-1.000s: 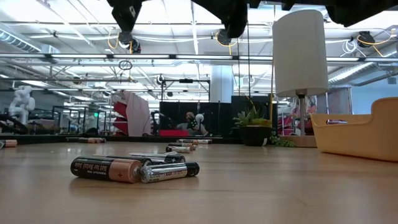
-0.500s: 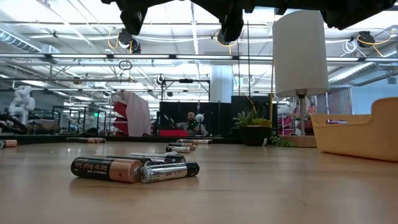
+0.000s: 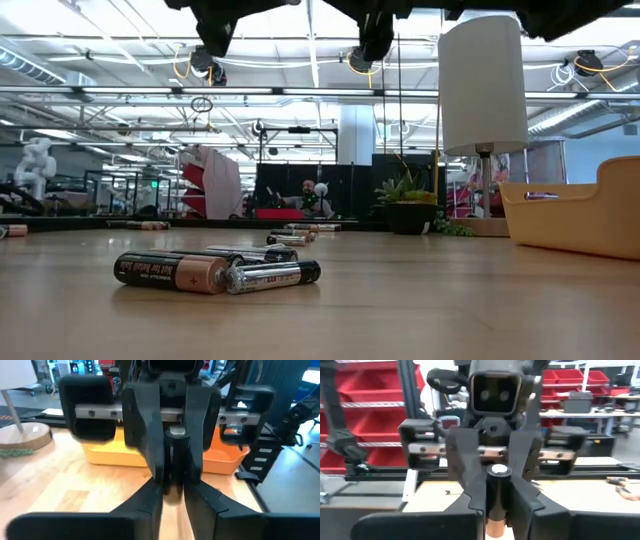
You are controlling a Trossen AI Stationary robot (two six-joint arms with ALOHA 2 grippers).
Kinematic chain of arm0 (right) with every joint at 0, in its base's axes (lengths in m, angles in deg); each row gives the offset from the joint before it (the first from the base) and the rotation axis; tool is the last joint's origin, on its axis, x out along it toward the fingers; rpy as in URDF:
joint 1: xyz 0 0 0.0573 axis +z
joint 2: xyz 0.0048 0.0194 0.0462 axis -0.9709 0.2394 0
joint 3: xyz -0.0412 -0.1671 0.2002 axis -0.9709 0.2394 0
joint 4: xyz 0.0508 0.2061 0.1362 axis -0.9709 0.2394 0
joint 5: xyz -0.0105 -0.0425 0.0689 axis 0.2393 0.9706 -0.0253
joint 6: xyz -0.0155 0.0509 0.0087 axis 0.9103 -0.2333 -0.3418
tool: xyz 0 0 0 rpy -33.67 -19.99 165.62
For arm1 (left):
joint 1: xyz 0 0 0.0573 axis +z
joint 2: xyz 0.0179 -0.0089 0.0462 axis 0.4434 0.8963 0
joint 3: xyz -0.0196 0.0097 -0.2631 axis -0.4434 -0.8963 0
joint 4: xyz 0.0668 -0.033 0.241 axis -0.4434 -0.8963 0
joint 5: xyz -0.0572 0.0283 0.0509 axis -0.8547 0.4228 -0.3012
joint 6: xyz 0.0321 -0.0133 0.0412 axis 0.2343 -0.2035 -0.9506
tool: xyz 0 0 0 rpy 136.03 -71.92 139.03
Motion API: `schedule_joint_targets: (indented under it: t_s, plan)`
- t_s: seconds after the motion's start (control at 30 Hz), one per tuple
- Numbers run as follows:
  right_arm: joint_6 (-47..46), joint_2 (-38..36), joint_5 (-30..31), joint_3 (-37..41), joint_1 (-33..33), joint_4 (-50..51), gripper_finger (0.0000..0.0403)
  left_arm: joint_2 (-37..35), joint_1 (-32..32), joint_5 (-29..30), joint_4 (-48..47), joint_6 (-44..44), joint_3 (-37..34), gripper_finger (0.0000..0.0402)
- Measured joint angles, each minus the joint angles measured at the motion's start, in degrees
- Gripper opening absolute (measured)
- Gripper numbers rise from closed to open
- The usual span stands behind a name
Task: Sort batteries
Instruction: Put the brown battery into the yellow bin
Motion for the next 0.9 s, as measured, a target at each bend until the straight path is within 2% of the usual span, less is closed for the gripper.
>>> schedule_joint_targets:
  t_s: [0.1, 0.23, 0.33, 0.43, 0.5, 0.57, 0.63, 0.9]
  plan:
    - [0.2, -5.5, 5.5, 0.0, 1.2, 9.1, 0.0031, -0.1, -0.1, -0.1, -1.9, -0.2, -0.1, 0.0137]
    - [-4.3, -14.2, 15.4, -0.1, 4.6, 32.1, 0.0031, -3.5, -0.1, -1.1, -10.4, 2.5, -0.1, 0.0185]
    - [-17.3, -20.8, 21.7, -0.1, 7.3, 55.5, 0.0031, -6.7, -0.2, -1.1, -20.2, 9.4, -0.1, 0.0202]
    - [-36.5, -24.6, 25.9, -0.1, 9.3, 79.5, 0.0031, -8.9, -0.3, -1.1, -28.7, 15.5, -0.1, 0.0205]
    - [-49.1, -25.9, 27.3, -0.1, 10.0, 91.2, 0.0031, -9.3, -0.7, -1.1, -33.1, 17.6, -0.1, 0.0206]
    - [-59.0, -26.1, 26.9, -0.1, 10.5, 99.3, 0.0031, -9.4, -0.8, -1.1, -35.7, 18.7, -0.1, 0.0206]
    - [-65.4, -25.2, 24.3, -0.1, 10.6, 103.3, 0.0031, -9.4, -0.8, -0.6, -37.9, 19.7, -0.1, 0.0206]
    - [-74.4, -20.8, 12.3, -0.1, 8.5, 109.9, 0.0031, -9.4, -0.7, 1.7, -39.1, 18.1, -0.1, 0.0205]
